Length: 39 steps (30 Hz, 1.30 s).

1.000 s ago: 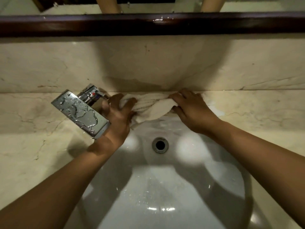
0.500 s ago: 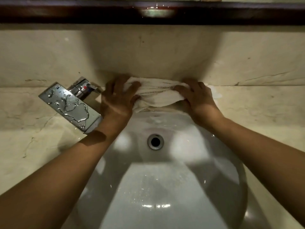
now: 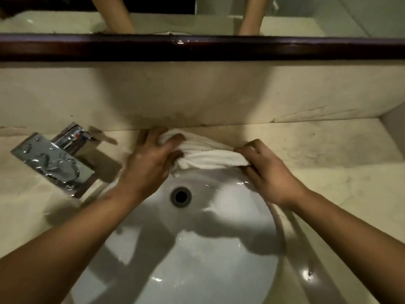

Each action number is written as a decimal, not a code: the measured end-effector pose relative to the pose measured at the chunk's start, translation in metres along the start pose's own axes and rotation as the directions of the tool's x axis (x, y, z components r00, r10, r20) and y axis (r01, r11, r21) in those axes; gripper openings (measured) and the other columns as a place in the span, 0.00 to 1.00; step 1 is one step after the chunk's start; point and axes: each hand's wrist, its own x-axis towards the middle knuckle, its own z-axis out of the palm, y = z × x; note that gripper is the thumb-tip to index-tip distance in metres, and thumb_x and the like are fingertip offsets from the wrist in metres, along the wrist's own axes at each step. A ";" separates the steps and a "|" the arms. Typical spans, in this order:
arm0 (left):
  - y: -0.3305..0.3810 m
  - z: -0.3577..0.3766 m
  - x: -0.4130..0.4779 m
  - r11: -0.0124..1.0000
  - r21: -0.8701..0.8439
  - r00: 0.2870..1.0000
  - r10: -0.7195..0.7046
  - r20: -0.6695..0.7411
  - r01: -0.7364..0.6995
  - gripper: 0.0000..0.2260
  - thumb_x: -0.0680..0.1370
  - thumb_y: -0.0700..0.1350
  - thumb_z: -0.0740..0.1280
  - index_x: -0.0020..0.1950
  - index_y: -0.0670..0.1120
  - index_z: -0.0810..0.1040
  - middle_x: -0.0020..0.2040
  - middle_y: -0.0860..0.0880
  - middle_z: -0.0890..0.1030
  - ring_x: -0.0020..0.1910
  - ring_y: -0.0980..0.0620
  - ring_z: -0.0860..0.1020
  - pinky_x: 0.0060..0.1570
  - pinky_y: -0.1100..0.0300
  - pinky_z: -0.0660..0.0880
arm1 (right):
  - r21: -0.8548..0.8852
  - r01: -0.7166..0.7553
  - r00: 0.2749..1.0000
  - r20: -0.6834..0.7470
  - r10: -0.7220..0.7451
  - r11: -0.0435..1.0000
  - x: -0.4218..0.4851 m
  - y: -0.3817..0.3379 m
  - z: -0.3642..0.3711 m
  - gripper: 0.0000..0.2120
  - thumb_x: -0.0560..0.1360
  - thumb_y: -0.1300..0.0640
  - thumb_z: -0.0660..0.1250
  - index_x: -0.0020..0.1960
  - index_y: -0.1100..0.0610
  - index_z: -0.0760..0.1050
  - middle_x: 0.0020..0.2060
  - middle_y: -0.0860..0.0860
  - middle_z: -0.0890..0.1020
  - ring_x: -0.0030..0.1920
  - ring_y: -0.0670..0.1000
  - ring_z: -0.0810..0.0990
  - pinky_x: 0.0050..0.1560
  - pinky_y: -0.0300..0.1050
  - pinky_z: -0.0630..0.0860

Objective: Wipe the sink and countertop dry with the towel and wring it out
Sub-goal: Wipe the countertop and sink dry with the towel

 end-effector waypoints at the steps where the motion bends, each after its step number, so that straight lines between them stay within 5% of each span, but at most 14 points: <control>1: 0.013 0.008 0.016 0.999 -0.018 0.999 0.031 0.009 -0.031 0.19 0.81 0.54 0.59 0.68 0.49 0.78 0.65 0.37 0.72 0.62 0.33 0.71 0.54 0.41 0.79 | -0.025 -0.038 0.998 -0.047 0.037 0.999 -0.007 0.008 -0.012 0.19 0.79 0.54 0.58 0.67 0.58 0.75 0.53 0.56 0.75 0.55 0.57 0.75 0.54 0.54 0.73; 4: 0.056 0.035 0.070 0.987 -0.104 0.991 0.127 0.035 -0.123 0.20 0.80 0.60 0.59 0.67 0.53 0.78 0.67 0.44 0.72 0.64 0.41 0.73 0.62 0.47 0.76 | -0.101 -0.163 0.973 -0.178 0.144 0.981 -0.031 0.042 -0.048 0.24 0.80 0.46 0.54 0.67 0.58 0.76 0.54 0.59 0.74 0.53 0.59 0.75 0.53 0.54 0.73; 7: 0.113 0.077 0.116 0.980 -0.047 0.978 0.197 0.075 -0.194 0.19 0.80 0.65 0.60 0.65 0.55 0.76 0.67 0.51 0.73 0.59 0.51 0.75 0.58 0.57 0.71 | -0.140 -0.335 0.921 -0.260 0.292 0.932 -0.066 0.089 -0.074 0.24 0.80 0.44 0.53 0.69 0.52 0.74 0.57 0.58 0.73 0.56 0.58 0.73 0.57 0.54 0.72; 10: 0.172 0.115 0.136 0.954 -0.087 0.933 0.300 0.199 -0.288 0.30 0.79 0.66 0.49 0.72 0.53 0.75 0.75 0.48 0.69 0.73 0.46 0.67 0.71 0.44 0.66 | -0.169 -0.490 0.858 -0.269 0.439 0.855 -0.101 0.140 -0.074 0.21 0.80 0.46 0.53 0.71 0.48 0.71 0.59 0.58 0.73 0.59 0.61 0.71 0.61 0.53 0.68; 13: 0.193 0.146 0.146 0.962 -0.074 0.942 0.272 0.196 -0.262 0.16 0.84 0.56 0.60 0.71 0.56 0.73 0.76 0.48 0.66 0.77 0.44 0.60 0.70 0.43 0.66 | -0.169 -0.587 0.790 -0.333 0.515 0.792 -0.116 0.163 -0.063 0.22 0.80 0.49 0.54 0.71 0.51 0.71 0.62 0.61 0.73 0.60 0.66 0.70 0.63 0.56 0.66; 15: 0.191 0.155 0.149 0.969 -0.024 0.947 0.245 0.210 -0.245 0.16 0.83 0.55 0.61 0.70 0.58 0.72 0.76 0.49 0.65 0.77 0.43 0.58 0.69 0.46 0.67 | -0.124 -0.629 0.747 -0.371 0.552 0.768 -0.112 0.160 -0.058 0.23 0.79 0.51 0.54 0.71 0.54 0.72 0.63 0.62 0.73 0.60 0.65 0.70 0.63 0.59 0.67; 19: 0.183 0.154 0.147 0.918 -0.023 0.883 0.386 0.268 -0.395 0.19 0.81 0.59 0.58 0.71 0.57 0.74 0.76 0.46 0.66 0.76 0.39 0.61 0.70 0.48 0.65 | -0.079 -0.645 0.727 -0.371 0.578 0.760 -0.117 0.140 -0.050 0.23 0.79 0.50 0.54 0.69 0.54 0.73 0.62 0.60 0.73 0.59 0.64 0.72 0.61 0.61 0.71; 22: 0.181 0.141 0.139 0.904 -0.021 0.873 0.419 0.249 -0.427 0.20 0.79 0.66 0.59 0.66 0.60 0.74 0.68 0.50 0.70 0.66 0.46 0.72 0.62 0.51 0.70 | -0.065 -0.661 0.708 -0.385 0.592 0.748 -0.130 0.120 -0.036 0.21 0.78 0.50 0.54 0.67 0.56 0.74 0.58 0.61 0.75 0.55 0.65 0.74 0.56 0.61 0.73; 27: 0.159 0.111 0.096 0.853 -0.138 0.804 0.520 0.289 -0.503 0.20 0.80 0.55 0.66 0.72 0.58 0.72 0.73 0.44 0.69 0.68 0.36 0.68 0.62 0.45 0.74 | 0.050 -0.629 0.714 -0.357 0.602 0.776 -0.159 0.052 -0.004 0.23 0.79 0.50 0.53 0.66 0.58 0.75 0.55 0.61 0.75 0.51 0.64 0.76 0.54 0.59 0.75; 33: 0.131 0.078 0.060 0.802 -0.215 0.742 0.598 0.304 -0.558 0.16 0.75 0.42 0.77 0.62 0.48 0.83 0.61 0.36 0.78 0.52 0.33 0.76 0.40 0.41 0.80 | 0.145 -0.612 0.732 -0.267 0.626 0.778 -0.187 -0.027 0.037 0.20 0.80 0.49 0.55 0.68 0.52 0.73 0.57 0.55 0.74 0.53 0.58 0.76 0.55 0.57 0.76; 36: 0.132 0.062 0.052 0.764 -0.219 0.705 0.645 0.294 -0.607 0.15 0.80 0.49 0.68 0.66 0.50 0.80 0.63 0.37 0.76 0.58 0.36 0.74 0.41 0.41 0.81 | 0.322 -0.544 0.750 -0.229 0.621 0.775 -0.198 -0.041 0.037 0.19 0.80 0.47 0.55 0.64 0.53 0.76 0.52 0.53 0.74 0.51 0.56 0.76 0.54 0.57 0.76; 39: 0.170 0.059 0.061 0.698 -0.249 0.648 0.716 0.260 -0.671 0.21 0.81 0.55 0.59 0.70 0.50 0.78 0.66 0.38 0.73 0.61 0.36 0.73 0.43 0.39 0.81 | 0.449 -0.523 0.666 -0.316 0.676 0.725 -0.226 -0.037 0.021 0.14 0.82 0.50 0.57 0.62 0.52 0.76 0.51 0.50 0.73 0.52 0.51 0.77 0.56 0.53 0.76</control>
